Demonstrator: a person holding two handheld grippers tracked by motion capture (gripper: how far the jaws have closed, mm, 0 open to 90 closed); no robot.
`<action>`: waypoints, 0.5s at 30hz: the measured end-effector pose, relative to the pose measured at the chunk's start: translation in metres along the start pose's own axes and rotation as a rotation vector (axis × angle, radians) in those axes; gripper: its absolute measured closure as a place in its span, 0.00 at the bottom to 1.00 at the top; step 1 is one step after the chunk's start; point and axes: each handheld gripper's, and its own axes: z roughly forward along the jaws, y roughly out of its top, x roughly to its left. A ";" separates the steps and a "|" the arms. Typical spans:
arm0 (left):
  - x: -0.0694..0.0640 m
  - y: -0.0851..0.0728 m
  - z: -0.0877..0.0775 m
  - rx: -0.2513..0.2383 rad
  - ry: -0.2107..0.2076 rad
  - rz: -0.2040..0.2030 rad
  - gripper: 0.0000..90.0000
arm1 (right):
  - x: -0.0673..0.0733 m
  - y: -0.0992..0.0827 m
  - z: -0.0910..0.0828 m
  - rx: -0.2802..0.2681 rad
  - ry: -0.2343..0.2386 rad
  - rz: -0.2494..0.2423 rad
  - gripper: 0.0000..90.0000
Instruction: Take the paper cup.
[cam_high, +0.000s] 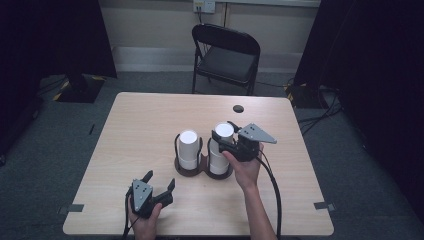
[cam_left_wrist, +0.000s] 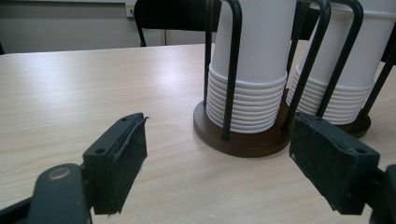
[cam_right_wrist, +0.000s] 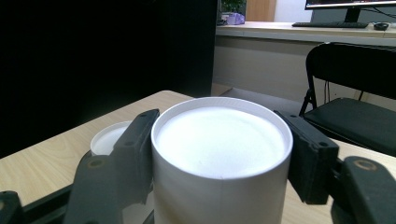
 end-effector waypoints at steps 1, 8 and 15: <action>0.000 0.000 0.000 0.000 -0.001 0.000 0.21 | 0.000 0.000 0.000 0.000 0.000 0.000 0.38; 0.000 0.000 0.001 0.001 -0.001 -0.007 0.21 | 0.001 0.004 -0.002 0.002 -0.002 -0.006 0.38; 0.000 0.000 0.001 0.007 -0.009 -0.004 0.21 | 0.002 0.005 -0.002 -0.002 0.001 -0.003 0.38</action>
